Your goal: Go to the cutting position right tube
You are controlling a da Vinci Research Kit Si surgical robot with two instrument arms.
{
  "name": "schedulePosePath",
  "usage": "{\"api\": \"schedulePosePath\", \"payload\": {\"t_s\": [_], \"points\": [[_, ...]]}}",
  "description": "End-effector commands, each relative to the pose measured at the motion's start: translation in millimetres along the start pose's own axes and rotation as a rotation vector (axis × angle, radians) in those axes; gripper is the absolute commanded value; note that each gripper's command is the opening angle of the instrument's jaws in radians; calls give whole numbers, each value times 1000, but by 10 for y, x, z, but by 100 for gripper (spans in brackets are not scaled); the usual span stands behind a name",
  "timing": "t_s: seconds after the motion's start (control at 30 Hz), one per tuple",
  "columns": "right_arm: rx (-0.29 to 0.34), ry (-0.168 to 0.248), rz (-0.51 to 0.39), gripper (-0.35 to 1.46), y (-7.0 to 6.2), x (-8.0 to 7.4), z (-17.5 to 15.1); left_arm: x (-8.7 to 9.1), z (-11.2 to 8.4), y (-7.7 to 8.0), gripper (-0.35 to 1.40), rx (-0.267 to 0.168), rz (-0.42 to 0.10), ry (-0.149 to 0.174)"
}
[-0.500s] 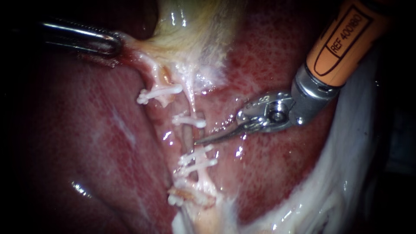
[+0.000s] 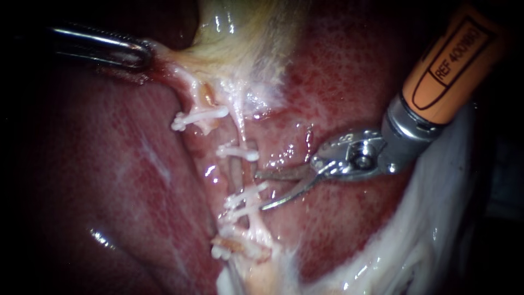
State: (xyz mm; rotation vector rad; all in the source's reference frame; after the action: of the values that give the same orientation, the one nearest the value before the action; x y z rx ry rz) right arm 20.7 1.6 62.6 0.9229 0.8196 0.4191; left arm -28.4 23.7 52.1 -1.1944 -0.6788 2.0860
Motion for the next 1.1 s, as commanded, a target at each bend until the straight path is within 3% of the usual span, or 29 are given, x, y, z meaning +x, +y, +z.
{"api": "schedulePosePath", "payload": {"t_s": [0.03, 0.47, 0.63, 0.93, 1.1], "points": [[-7, -5, 4, 141, 2, -2, 0, 0, 0, 0, -35, -1, 0, 0], [-36, -24, 50, 143, 40, -22, 17, 0, -1, -1, -35, -1, -1, 0], [38, 17, 56, 143, 50, -19, 30, 0, -1, -1, -35, -1, -1, 0], [184, 122, 52, 143, 49, -8, 39, 0, -1, -1, -35, -1, -1, 0], [245, 139, 29, 143, 47, -4, 43, 0, -1, -1, -35, -1, -1, 0]]}}
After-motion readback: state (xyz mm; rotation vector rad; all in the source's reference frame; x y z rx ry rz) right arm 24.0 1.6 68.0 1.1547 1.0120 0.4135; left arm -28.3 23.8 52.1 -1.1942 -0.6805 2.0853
